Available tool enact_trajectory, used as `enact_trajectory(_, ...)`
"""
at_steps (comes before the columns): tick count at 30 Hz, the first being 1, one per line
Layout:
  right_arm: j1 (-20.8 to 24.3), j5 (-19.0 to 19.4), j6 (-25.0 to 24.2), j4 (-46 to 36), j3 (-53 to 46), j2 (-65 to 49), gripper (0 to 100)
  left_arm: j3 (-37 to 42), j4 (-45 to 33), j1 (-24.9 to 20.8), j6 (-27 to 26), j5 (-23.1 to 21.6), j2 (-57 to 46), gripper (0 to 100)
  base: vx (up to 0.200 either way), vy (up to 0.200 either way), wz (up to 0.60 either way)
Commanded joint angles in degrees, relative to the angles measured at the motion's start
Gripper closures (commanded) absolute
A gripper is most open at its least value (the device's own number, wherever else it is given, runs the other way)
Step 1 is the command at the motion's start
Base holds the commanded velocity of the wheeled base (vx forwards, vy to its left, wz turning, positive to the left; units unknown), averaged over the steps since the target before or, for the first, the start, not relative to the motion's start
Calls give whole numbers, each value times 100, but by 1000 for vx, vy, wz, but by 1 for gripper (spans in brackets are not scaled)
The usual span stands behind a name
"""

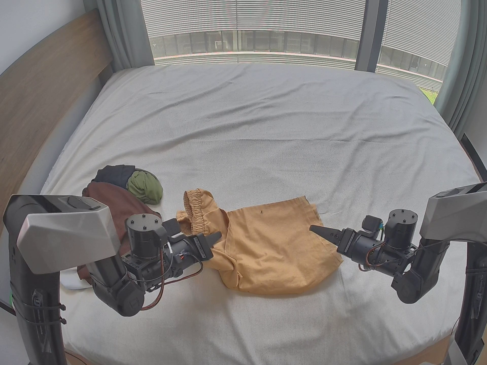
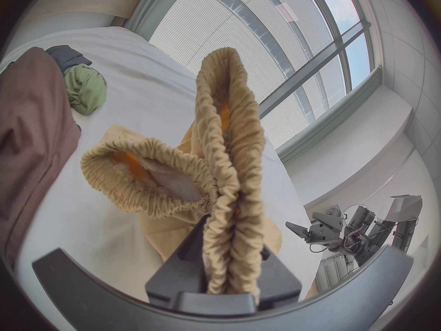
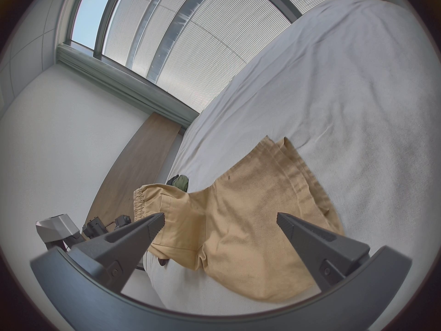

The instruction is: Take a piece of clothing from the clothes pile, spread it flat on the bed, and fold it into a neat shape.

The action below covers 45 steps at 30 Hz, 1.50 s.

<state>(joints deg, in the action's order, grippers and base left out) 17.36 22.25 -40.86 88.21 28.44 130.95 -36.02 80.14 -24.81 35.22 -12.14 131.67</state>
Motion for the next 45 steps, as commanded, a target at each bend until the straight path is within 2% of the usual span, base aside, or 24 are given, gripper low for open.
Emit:
enact_trajectory(1, -154, 8, -1, -6, 39, -166, 0, -168, -7, -112, 134, 1, -1, 100, 0, 0, 0)
enact_trajectory(28, -532, -1, -1, -14, 294, -316, 0, -1161, -825, -745, 556, -7, -1, 100, 0, 0, 0)
enact_trajectory(45, -892, -1, -9, -58, 513, -298, 0, -2286, -2002, -1211, 653, -34, 271, 100, 0, 0, 0)
